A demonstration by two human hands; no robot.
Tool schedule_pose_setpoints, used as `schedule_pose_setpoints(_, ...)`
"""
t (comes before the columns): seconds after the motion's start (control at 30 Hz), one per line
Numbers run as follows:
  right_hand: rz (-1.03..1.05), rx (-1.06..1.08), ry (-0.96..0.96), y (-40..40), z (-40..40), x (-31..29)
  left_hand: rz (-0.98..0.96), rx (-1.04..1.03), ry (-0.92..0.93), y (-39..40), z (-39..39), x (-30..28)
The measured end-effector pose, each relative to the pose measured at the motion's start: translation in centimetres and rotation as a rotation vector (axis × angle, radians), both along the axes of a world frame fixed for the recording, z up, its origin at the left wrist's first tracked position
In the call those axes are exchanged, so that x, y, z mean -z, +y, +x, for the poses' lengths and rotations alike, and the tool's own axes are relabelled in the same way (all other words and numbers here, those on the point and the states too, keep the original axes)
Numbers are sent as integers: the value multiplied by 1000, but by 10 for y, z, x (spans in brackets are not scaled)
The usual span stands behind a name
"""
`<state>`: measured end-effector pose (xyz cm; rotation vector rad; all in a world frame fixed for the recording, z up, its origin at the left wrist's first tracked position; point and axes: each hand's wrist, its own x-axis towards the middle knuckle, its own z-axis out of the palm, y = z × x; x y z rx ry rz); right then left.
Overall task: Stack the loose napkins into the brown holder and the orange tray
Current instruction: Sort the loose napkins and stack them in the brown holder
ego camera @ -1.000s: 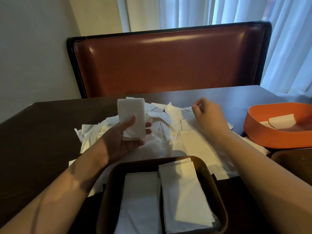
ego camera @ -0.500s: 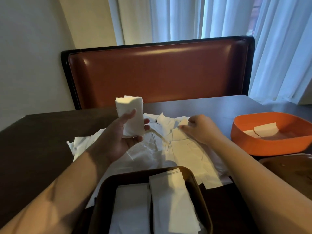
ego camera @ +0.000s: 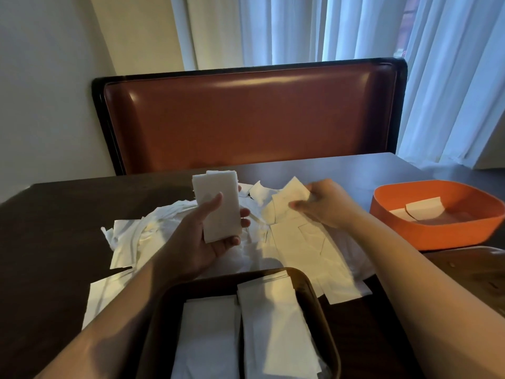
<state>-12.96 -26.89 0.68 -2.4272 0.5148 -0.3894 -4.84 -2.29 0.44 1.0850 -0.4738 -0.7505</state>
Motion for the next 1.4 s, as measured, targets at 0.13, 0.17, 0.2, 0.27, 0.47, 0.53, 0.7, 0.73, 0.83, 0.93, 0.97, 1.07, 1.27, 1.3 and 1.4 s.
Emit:
schedule_pose_setpoints(0.13, -94, -32, -289, 3, 4, 3, 3, -39, 24, -1, -1, -2)
schedule_pose_setpoints(0.17, -65, -53, -384, 5, 4, 3, -1, -51, 25, -1, 0, -1)
schedule_pose_setpoints(0.2, -4, -65, -473, 9, 3, 2, -9, -60, 27, -1, -2, -3)
schedule_pose_setpoints(0.27, 166, -78, -618, 19, -1, -5, -19, -98, 42, 0, -1, -3)
schedule_pose_setpoints(0.47, 950, -468, -460, 37, -9, -12, 18, -113, 51, 1, 1, -3)
schedule_pose_setpoints(0.53, 982, -550, -352, 51, -7, -11, 58, -132, 6, 3, 5, -1)
schedule_pose_setpoints(0.7, 559, -451, -400, 74, 1, -8, 50, 67, 19, 1, 7, 3)
schedule_pose_setpoints(0.73, 505, -444, -409, 76, 0, -8, 54, 121, 14, 1, 6, 3)
schedule_pose_setpoints(0.83, 376, -421, -417, 83, 1, -8, 77, 206, 10, 0, 6, 4)
schedule_pose_setpoints(0.93, 288, -437, -418, 85, 0, -8, 80, 232, 37, 1, 5, 3)
schedule_pose_setpoints(0.97, 258, -426, -427, 85, 0, -9, 82, 235, 54, 1, 6, 5)
schedule_pose_setpoints(1.07, 211, -365, -466, 86, 2, -10, 68, 298, 42, 0, 7, 6)
schedule_pose_setpoints(1.27, 284, -220, -528, 94, 10, -3, 119, 147, 1, 0, -6, 1)
schedule_pose_setpoints(1.3, 345, -189, -502, 93, 11, -2, 125, 106, 9, 0, -7, -1)
schedule_pose_setpoints(1.4, 487, -173, -312, 87, 7, -3, 111, -5, 37, -1, -5, -3)
